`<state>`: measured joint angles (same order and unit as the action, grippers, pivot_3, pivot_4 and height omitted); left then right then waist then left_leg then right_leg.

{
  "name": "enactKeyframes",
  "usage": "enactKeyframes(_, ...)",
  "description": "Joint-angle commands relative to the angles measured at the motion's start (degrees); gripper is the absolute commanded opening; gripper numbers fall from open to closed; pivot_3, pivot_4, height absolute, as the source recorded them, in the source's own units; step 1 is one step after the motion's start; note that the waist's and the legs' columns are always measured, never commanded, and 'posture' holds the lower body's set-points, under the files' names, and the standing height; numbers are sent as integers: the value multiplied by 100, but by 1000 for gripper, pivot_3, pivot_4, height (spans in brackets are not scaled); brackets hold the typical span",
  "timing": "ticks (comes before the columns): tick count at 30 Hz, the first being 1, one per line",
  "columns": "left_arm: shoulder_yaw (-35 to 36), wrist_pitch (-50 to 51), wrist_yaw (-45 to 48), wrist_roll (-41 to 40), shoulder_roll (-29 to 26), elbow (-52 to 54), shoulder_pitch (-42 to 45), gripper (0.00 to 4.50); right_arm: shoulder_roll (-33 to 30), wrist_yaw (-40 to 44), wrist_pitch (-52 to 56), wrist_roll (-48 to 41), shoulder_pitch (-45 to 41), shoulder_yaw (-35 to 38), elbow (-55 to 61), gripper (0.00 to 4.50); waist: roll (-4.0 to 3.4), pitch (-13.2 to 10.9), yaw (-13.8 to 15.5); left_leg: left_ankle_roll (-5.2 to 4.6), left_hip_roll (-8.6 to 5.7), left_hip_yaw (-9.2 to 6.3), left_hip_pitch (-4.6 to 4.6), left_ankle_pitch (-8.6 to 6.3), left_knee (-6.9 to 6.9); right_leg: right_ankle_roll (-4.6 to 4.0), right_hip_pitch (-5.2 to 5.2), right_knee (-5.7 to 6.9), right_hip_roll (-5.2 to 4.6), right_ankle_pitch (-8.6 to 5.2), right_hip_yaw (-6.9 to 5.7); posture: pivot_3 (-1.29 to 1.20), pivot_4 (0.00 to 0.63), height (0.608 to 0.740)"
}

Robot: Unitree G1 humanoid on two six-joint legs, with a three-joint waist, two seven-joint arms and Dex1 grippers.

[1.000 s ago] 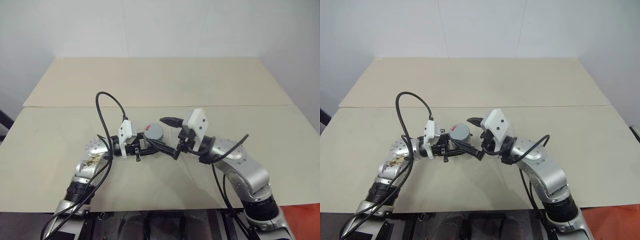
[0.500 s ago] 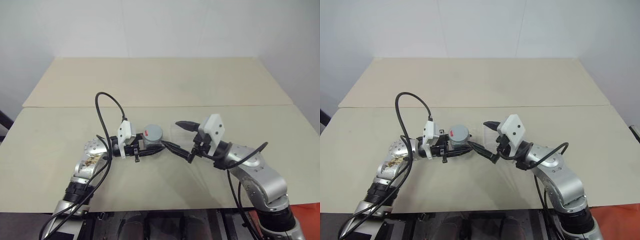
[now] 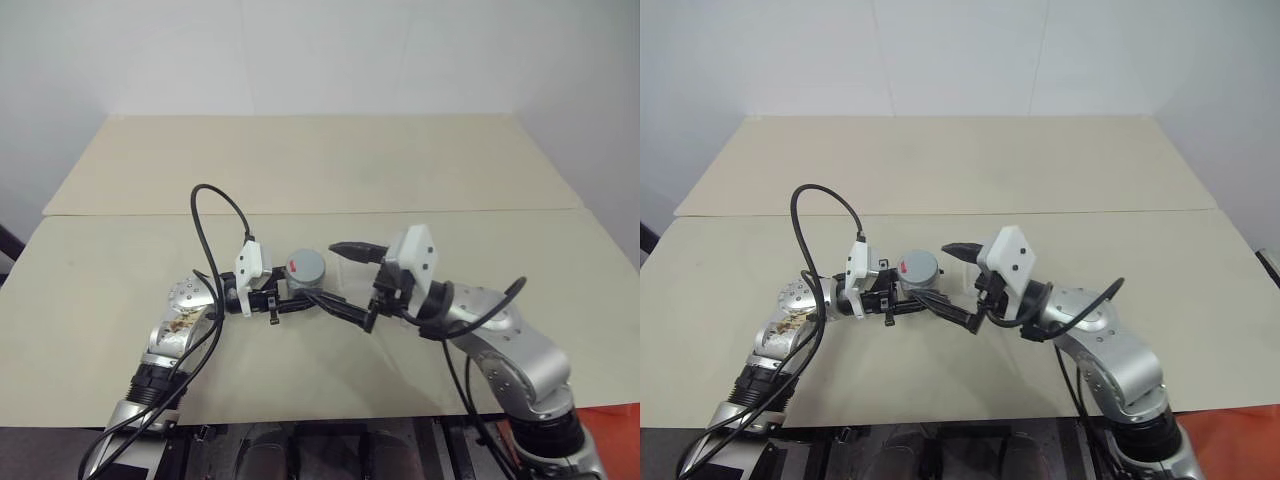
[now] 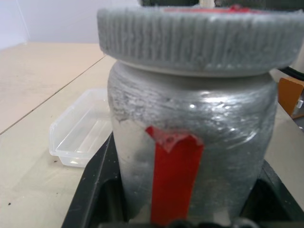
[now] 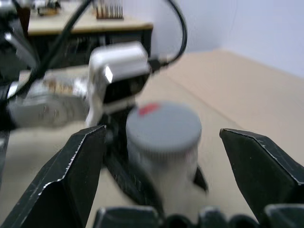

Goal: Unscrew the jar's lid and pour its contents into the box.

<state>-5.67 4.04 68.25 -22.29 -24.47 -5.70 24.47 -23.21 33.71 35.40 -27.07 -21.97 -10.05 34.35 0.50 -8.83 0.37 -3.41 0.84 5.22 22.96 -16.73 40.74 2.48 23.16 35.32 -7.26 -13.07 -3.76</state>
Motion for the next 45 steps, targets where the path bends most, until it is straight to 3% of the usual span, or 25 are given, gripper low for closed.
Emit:
enactKeyframes(1,56,-36,-7,-65,-10,160,57,1974,98,-160,-12,105,-112,-43,2,4453,0,0,25,0,0,-2,2,0,0,0,0,0,0,0,-2,0,150,740)
enactKeyframes(22,42,-55,-80,-56,22,211,5,1974,288,-109,58,92,-319,-270,-237,4453,0,0,-12,1,-1,-1,2,0,0,0,1,0,1,0,-4,0,150,740)
enactKeyframes(25,45,-51,-90,-57,24,209,7,1974,275,-77,50,109,-319,-284,-275,3868,0,0,-12,1,-1,-1,2,0,0,0,1,0,1,0,-4,0,150,740)
enactKeyframes(28,49,-46,-93,-63,19,207,8,1974,291,-127,69,166,-316,-317,-307,2886,0,0,-14,1,-1,-1,2,0,0,0,1,0,1,0,-4,0,150,740)
enactKeyframes(29,50,-44,-93,-66,18,200,13,1974,289,-132,68,190,-321,-331,-315,2770,0,0,-14,1,-1,-1,2,0,0,0,1,0,1,0,-4,0,150,740)
enactKeyframes(37,41,-32,-64,-71,-9,169,33,1974,292,-120,85,193,-349,-282,-291,2770,0,0,-15,1,-1,-1,2,0,0,0,1,0,1,0,-4,0,150,740)
enactKeyframes(45,36,108,298,-223,-153,276,33,1974,-192,956,-85,-414,-535,126,-355,2770,0,0,-19,1,-1,-1,2,0,0,0,0,-2,1,0,-4,0,150,740)
